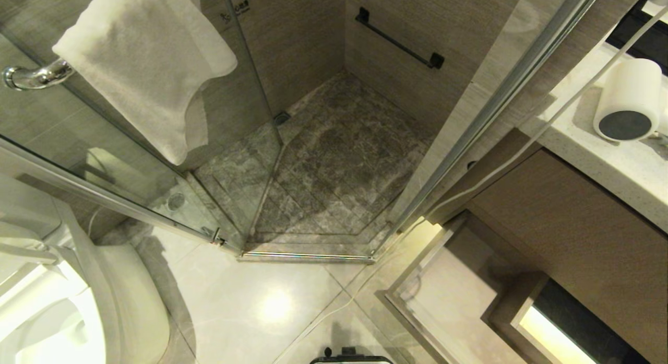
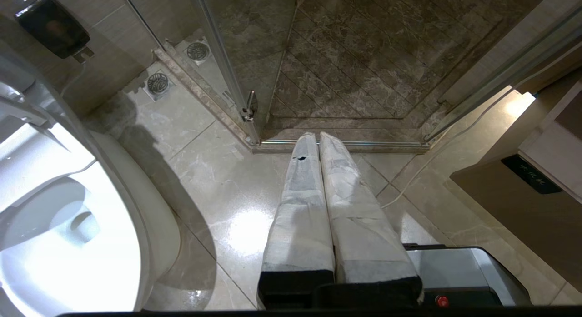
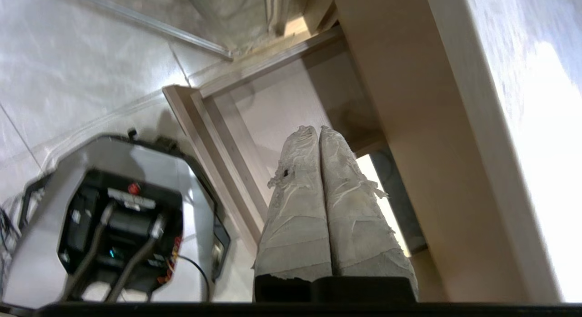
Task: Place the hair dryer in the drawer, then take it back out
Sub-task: Close the drawer
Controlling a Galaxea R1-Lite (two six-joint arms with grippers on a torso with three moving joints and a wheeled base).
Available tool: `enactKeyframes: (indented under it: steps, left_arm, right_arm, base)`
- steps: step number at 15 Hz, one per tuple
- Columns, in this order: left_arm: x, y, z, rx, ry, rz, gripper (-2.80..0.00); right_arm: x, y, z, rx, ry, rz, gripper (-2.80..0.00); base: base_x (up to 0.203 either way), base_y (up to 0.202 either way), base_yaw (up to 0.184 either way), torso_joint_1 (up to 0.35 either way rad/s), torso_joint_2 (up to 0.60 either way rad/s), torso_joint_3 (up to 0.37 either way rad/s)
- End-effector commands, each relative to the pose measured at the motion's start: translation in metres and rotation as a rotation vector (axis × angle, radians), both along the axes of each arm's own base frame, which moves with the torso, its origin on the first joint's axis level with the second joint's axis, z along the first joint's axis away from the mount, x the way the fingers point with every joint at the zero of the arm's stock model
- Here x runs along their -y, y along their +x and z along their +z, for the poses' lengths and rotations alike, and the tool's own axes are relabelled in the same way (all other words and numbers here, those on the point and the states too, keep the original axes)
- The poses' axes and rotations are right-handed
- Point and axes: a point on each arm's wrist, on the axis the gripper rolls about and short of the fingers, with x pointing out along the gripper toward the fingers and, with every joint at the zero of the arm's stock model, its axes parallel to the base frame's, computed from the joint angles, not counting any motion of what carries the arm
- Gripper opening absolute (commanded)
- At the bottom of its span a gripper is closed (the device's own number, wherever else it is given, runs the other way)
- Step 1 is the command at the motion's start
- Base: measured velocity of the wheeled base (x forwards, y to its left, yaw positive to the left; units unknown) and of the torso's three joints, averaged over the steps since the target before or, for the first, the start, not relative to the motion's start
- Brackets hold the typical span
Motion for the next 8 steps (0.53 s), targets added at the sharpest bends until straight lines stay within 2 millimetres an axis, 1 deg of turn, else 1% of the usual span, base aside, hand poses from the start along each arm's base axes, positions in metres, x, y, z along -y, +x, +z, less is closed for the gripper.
enactKeyframes:
  steps: [1, 2, 3, 6, 7, 8]
  left_arm:
    - [0.000, 0.000, 0.000, -0.001, 0.001, 0.001, -2.80]
    - [0.000, 0.000, 0.000, -0.001, 0.000, 0.000, -2.80]
    - [0.000, 0.000, 0.000, -0.001, -0.001, 0.001, -2.80]
    - [0.000, 0.000, 0.000, -0.001, 0.000, 0.000, -2.80]
    - [0.000, 0.000, 0.000, 0.000, 0.000, 0.000, -2.80]
    - [0.000, 0.000, 0.000, -0.002, 0.001, 0.001, -2.80]
  right_arm:
    - [0.003, -0.043, -0.019, 0.100, 0.032, -0.018, -2.80]
    - [0.003, -0.052, -0.034, 0.094, 0.044, -0.021, -2.80]
    - [0.003, -0.058, -0.053, 0.071, 0.060, -0.022, -2.80]
    - [0.004, -0.083, -0.093, 0.111, 0.134, 0.025, -2.80]
    - [0.004, -0.083, -0.109, 0.088, 0.160, 0.028, -2.80]
    - [0.004, -0.079, -0.120, 0.086, 0.182, 0.026, -2.80]
  base:
    - [0.000, 0.000, 0.000, 0.000, 0.00, 0.000]
    - [0.000, 0.000, 0.000, 0.000, 0.00, 0.000]
    - [0.000, 0.000, 0.000, 0.000, 0.00, 0.000]
    - [0.000, 0.000, 0.000, 0.000, 0.00, 0.000]
    - [0.000, 0.000, 0.000, 0.000, 0.00, 0.000]
    - [0.000, 0.000, 0.000, 0.000, 0.00, 0.000]
